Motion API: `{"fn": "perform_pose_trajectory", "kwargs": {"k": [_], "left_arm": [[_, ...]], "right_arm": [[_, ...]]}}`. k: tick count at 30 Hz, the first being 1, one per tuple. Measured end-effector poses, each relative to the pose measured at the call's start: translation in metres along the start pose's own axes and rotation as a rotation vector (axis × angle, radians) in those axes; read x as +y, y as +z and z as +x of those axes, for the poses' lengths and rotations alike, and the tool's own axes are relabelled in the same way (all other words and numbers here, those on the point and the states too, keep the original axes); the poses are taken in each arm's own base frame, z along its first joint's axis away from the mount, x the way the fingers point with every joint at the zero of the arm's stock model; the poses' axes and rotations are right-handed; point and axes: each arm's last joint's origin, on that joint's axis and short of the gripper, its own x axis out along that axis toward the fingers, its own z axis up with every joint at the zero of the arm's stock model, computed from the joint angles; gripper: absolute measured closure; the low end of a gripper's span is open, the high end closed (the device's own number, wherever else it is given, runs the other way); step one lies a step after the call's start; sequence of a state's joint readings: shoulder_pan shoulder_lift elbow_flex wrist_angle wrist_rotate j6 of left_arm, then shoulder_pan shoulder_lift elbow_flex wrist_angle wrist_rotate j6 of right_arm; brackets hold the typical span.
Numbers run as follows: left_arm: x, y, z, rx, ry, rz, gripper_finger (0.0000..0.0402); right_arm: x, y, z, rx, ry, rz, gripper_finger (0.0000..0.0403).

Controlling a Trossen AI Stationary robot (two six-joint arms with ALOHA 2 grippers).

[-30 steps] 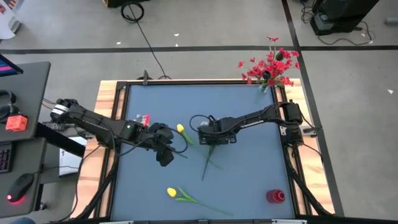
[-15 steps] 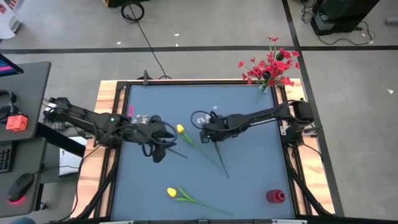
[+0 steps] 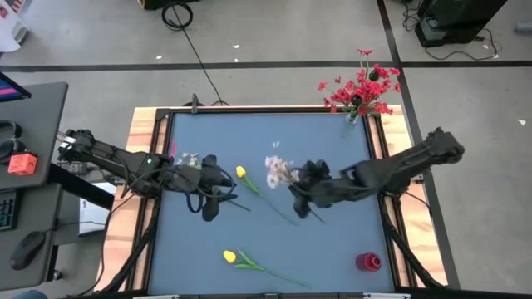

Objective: Sort flowers into vase by color
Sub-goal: Put the right white flowers into the red vase

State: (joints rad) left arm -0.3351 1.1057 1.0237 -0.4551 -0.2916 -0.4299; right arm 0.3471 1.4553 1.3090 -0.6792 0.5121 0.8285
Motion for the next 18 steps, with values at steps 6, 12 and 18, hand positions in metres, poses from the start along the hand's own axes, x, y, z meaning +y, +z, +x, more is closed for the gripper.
{"fn": "perform_pose_trajectory", "kwargs": {"k": [6, 12, 18], "left_arm": [[0.0, 0.0, 0.0, 0.0, 0.0, -0.001, 0.0225], [0.0, 0.0, 0.0, -0.001, -0.002, -0.003, 0.0225], [0.0, 0.0, 0.0, -0.002, -0.002, -0.004, 0.0225]], "right_arm": [[-0.001, -0.001, -0.061, -0.098, 0.109, -0.01, 0.0388], [-0.021, -0.006, -0.122, -0.279, 0.077, -0.09, 0.0389], [-0.036, -0.014, -0.168, -0.345, 0.196, -0.225, 0.0389]]}}
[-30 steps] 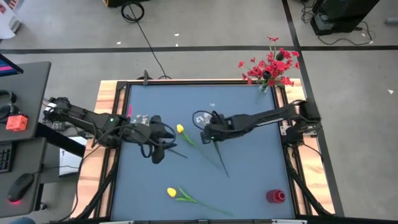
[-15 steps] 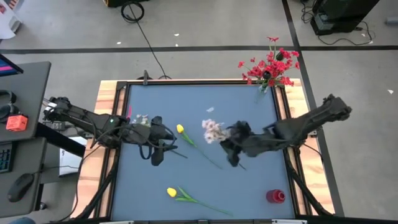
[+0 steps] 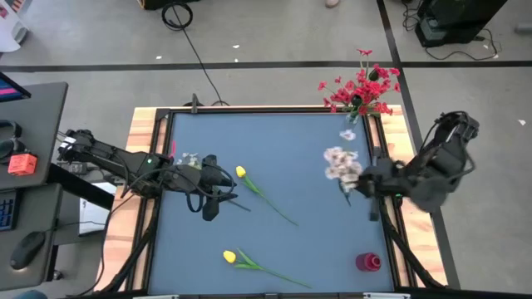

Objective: Sort flowers into vase by color
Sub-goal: Put the right white flowers into the red vase

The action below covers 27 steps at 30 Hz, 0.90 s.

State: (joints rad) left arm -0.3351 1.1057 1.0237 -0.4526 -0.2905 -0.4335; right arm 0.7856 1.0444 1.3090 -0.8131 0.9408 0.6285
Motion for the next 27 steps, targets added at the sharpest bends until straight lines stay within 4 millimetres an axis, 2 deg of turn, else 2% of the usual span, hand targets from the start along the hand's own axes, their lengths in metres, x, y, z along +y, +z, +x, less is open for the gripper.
{"fn": "perform_pose_trajectory", "kwargs": {"k": [7, 11, 17, 19, 23, 27], "left_arm": [[0.0, 0.0, 0.0, 0.0, 0.0, 0.0, 0.0225], [0.0, 0.0, 0.0, 0.0, 0.0, 0.0, 0.0225], [0.001, 0.001, 0.0, -0.006, 0.012, -0.052, 0.0225], [0.006, 0.002, 0.001, -0.031, 0.078, -0.104, 0.0225], [0.017, 0.007, 0.003, -0.056, 0.156, -0.063, 0.0225], [0.019, 0.015, 0.004, -0.09, 0.081, -0.023, 0.0225]], "right_arm": [[-0.02, 0.006, -0.051, -0.085, 0.145, -0.013, 0.0389], [-0.025, 0.006, -0.069, -0.114, 0.216, -0.06, 0.0389], [-0.027, 0.006, -0.079, -0.137, 0.266, -0.12, 0.0389], [-0.028, 0.009, -0.081, -0.148, 0.282, -0.124, 0.0386], [-0.028, 0.011, -0.085, -0.151, 0.325, -0.123, 0.0387], [-0.026, 0.008, -0.089, -0.159, 0.334, -0.142, 0.0388]]}}
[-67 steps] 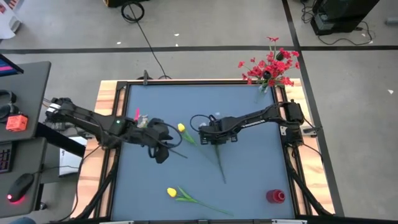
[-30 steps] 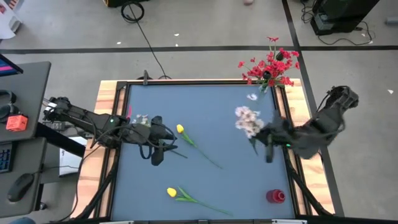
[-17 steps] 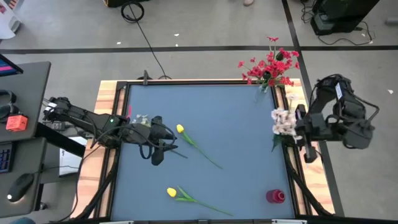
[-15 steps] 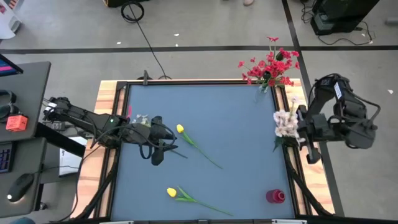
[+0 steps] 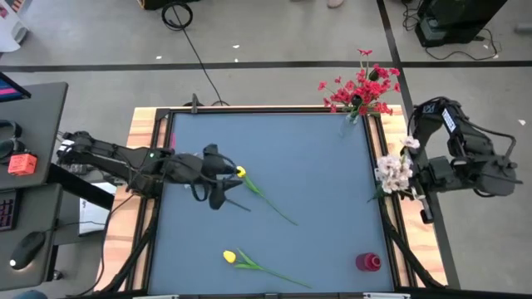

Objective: Sort flowers into vase by color
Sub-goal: Put the right white flowers into the red vase

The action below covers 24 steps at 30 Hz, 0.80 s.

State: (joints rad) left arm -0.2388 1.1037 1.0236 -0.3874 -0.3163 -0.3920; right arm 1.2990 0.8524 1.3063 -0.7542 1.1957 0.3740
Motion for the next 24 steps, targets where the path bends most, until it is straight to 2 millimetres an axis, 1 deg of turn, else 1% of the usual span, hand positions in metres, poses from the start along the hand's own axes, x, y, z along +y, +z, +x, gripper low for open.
{"fn": "perform_pose_trajectory", "kwargs": {"k": [4, 6, 10, 17, 22, 24], "left_arm": [[0.0, 0.014, -0.007, -0.121, -0.037, 0.055, 0.0225], [0.002, 0.016, -0.01, -0.142, -0.033, 0.089, 0.0225], [0.006, 0.018, -0.01, -0.155, -0.02, 0.104, 0.0225], [0.006, 0.019, -0.01, -0.162, -0.018, 0.069, 0.0225], [0.006, 0.02, -0.01, -0.164, -0.019, 0.073, 0.0225], [0.006, 0.02, -0.01, -0.164, -0.019, 0.073, 0.0225]], "right_arm": [[0.004, -0.01, -0.003, -0.012, -0.009, -0.001, 0.0388], [0.006, -0.018, -0.004, -0.01, -0.002, 0.005, 0.0388], [0.011, -0.032, -0.006, -0.018, -0.002, 0.022, 0.0388], [0.023, -0.039, -0.01, -0.053, 0.023, 0.065, 0.0388], [0.033, -0.052, -0.013, -0.052, 0.08, 0.114, 0.0388], [0.039, -0.059, -0.015, -0.039, 0.142, 0.141, 0.0388]]}}
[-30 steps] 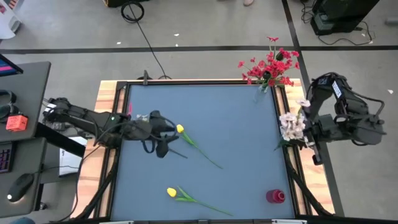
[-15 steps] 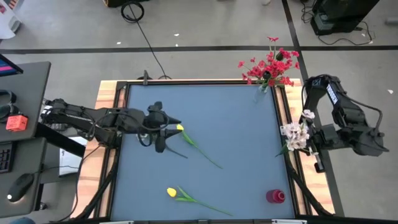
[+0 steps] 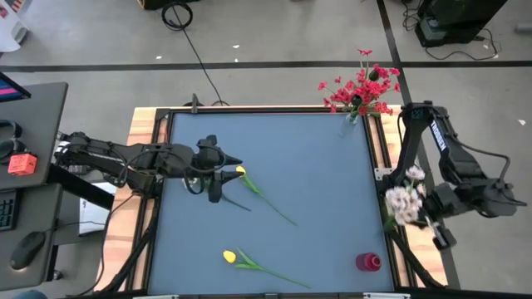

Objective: Sort flowers into vase by color
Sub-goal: Put the right white flowers into the red vase

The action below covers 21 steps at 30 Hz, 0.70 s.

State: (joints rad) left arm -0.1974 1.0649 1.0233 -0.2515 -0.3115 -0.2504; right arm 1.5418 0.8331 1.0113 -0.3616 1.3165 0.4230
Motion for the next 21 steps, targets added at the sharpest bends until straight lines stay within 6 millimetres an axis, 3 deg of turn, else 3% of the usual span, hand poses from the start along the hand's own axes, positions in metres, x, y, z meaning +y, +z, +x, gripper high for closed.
{"fn": "perform_pose_trajectory", "kwargs": {"k": [9, 21], "left_arm": [[0.0, 0.0, 0.0, 0.0, 0.0, 0.002, 0.0225], [0.0, 0.0, 0.0, 0.0, 0.0, 0.002, 0.0225]], "right_arm": [[0.023, -0.029, -0.001, 0.015, 0.223, 0.036, 0.0388], [0.024, -0.053, 0.001, 0.038, 0.242, 0.019, 0.0388]]}}
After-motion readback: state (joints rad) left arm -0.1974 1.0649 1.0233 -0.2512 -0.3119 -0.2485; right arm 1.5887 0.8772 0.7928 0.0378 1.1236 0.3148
